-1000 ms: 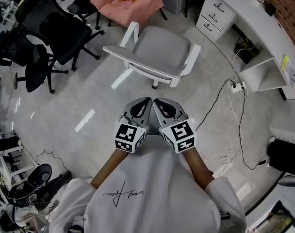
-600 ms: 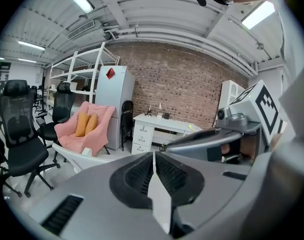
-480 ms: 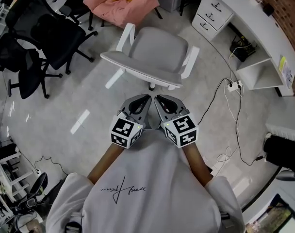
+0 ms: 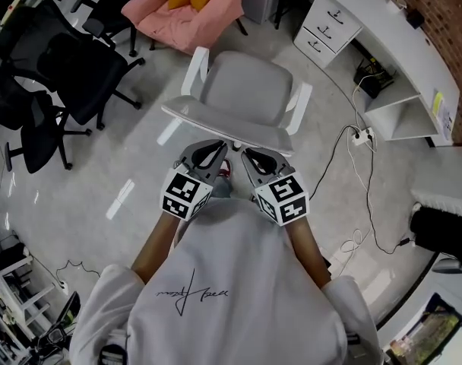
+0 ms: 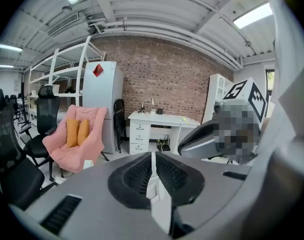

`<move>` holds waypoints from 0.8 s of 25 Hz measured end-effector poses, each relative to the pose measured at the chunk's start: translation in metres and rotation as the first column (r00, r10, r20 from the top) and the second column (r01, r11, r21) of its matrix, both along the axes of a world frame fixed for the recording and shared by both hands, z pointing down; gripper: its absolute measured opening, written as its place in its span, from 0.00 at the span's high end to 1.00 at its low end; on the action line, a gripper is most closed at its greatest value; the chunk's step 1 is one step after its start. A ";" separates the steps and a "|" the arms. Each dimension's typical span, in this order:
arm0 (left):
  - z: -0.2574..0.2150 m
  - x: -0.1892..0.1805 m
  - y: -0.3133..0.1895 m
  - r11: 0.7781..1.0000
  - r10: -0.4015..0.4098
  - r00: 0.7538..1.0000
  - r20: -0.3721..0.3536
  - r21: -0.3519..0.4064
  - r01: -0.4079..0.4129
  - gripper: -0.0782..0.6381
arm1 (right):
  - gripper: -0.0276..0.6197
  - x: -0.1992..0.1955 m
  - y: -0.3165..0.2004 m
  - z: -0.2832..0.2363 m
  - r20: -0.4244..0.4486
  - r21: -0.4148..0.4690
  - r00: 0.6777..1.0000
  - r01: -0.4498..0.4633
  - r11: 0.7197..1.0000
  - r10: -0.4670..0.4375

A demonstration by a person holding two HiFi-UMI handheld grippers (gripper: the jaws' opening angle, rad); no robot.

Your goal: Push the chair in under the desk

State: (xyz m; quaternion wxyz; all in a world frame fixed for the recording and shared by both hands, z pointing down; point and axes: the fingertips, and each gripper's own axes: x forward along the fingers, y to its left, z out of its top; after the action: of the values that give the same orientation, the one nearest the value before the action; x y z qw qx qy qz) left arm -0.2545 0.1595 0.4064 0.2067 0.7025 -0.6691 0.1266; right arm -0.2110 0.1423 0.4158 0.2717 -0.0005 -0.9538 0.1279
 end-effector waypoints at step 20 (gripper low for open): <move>0.098 -0.101 0.017 0.805 0.582 0.661 0.473 -0.450 -0.387 0.62 | 0.70 -0.033 -0.009 0.074 -0.333 0.175 0.940 0.140 0.975 -0.076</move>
State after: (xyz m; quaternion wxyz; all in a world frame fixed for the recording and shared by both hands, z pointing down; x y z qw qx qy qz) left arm -0.3557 0.1764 0.5041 0.0537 0.7394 -0.4554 0.4930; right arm -0.2439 0.1333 0.4897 0.4300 -0.0053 -0.9026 0.0164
